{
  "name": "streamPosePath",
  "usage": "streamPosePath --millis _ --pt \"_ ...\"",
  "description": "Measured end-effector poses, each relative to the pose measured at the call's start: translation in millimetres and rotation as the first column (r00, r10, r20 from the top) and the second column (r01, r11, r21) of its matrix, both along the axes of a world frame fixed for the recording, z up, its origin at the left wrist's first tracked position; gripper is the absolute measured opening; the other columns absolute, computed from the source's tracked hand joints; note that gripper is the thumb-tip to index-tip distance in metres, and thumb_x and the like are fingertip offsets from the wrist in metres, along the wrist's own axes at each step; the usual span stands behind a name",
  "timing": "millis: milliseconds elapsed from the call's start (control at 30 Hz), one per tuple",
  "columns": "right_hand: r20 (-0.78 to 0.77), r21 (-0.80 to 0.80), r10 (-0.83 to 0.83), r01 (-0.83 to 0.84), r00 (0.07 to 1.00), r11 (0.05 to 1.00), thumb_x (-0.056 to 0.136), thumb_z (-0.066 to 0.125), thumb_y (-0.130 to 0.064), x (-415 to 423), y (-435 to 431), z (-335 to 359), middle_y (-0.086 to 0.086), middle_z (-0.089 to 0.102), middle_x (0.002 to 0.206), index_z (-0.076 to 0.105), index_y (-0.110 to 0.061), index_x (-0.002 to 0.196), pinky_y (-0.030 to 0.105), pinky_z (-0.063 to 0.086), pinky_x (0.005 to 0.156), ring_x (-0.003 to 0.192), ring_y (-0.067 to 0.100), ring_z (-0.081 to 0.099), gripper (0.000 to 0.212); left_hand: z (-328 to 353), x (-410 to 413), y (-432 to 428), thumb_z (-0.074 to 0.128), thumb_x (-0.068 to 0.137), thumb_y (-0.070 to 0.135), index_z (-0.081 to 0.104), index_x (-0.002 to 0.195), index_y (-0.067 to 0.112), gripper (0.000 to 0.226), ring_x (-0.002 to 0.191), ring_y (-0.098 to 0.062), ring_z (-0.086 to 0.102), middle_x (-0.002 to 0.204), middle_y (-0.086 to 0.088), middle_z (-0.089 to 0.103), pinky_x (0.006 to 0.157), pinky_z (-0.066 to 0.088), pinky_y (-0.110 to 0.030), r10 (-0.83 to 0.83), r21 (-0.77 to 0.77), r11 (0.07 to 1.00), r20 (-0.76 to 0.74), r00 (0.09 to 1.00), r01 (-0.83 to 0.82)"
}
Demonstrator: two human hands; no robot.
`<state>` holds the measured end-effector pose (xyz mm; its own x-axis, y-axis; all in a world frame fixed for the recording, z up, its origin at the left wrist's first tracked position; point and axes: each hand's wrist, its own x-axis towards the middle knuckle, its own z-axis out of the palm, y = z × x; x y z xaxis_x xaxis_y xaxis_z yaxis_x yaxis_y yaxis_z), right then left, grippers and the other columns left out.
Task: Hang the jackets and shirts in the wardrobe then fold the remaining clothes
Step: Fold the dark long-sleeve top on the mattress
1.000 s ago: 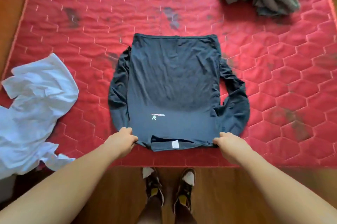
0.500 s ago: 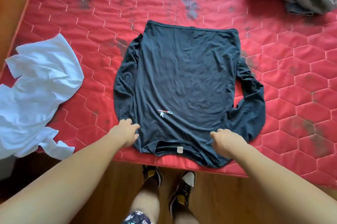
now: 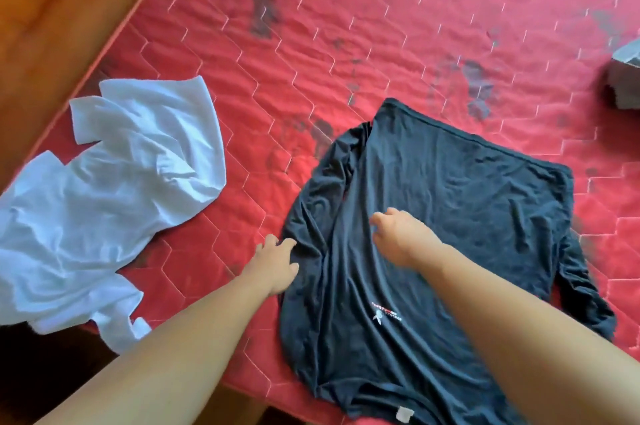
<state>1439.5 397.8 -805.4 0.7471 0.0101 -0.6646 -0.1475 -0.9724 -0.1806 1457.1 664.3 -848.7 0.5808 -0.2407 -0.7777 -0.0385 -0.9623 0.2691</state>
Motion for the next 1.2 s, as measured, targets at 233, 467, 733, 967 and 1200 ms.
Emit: streamPosePath --millis 233,467,733,967,1200 --pt "0.073 0.081 -0.138 0.132 0.988 0.988 0.099 0.044 -0.022 110.4 26.8 -34.6 0.015 0.05 0.12 0.044 -0.017 0.14 0.047 0.049 0.095 0.111 0.039 0.054 0.041 -36.3 49.3 1.5 0.062 0.095 0.033 0.038 0.143 0.022 0.055 0.121 -0.036 0.053 0.13 -0.014 0.053 0.104 0.043 -0.044 0.269 -0.15 0.95 -0.052 0.962 -0.274" --pt "0.001 0.156 -0.415 0.41 0.91 0.899 0.089 0.052 -0.015 183.7 27.8 -50.7 0.009 0.064 0.108 0.059 -0.023 0.129 0.041 0.053 0.089 0.101 0.035 0.061 0.041 -51.7 63.0 -19.9 0.072 0.085 0.033 0.053 0.117 0.024 0.038 0.102 -0.028 0.063 0.105 -0.003 0.067 0.091 0.051 -0.039 0.458 -0.185 0.862 -0.115 0.882 -0.472" --pt "-0.116 0.575 -0.898 0.766 0.424 0.288 0.078 0.059 0.005 205.1 38.9 -39.0 0.012 0.068 0.085 0.069 0.002 0.081 0.033 0.044 0.062 0.071 0.02 0.055 0.012 -32.6 59.3 -21.6 0.059 0.091 0.016 0.06 0.092 0.012 0.004 0.081 -0.019 0.06 0.084 0.003 0.065 0.062 0.043 -0.024 0.555 -0.337 0.731 -0.211 0.804 -0.593" --pt "-0.374 0.687 -0.901 0.719 0.219 -0.11 0.077 0.039 0.003 209.8 22.1 28.0 0.004 0.04 0.069 0.058 -0.017 0.081 0.024 0.036 0.054 0.057 0.019 0.041 0.028 17.1 34.7 -56.1 0.057 0.089 0.028 0.06 0.11 0.033 0.022 0.096 -0.013 0.065 0.105 0.01 0.069 0.088 0.052 -0.032 0.481 -0.435 0.722 -0.244 0.842 -0.538" --pt "-0.225 0.705 -0.97 0.703 0.092 -0.096 0.085 0.039 0.004 175.1 -86.7 55.4 0.005 0.055 0.078 0.062 -0.017 0.096 0.028 0.04 0.057 0.06 0.017 0.049 0.033 48.2 -12.2 -163.2 0.062 0.092 0.04 0.056 0.116 0.026 0.028 0.101 -0.013 0.059 0.112 0.004 0.062 0.097 0.048 -0.035 0.203 -0.556 0.777 -0.224 0.953 -0.296"
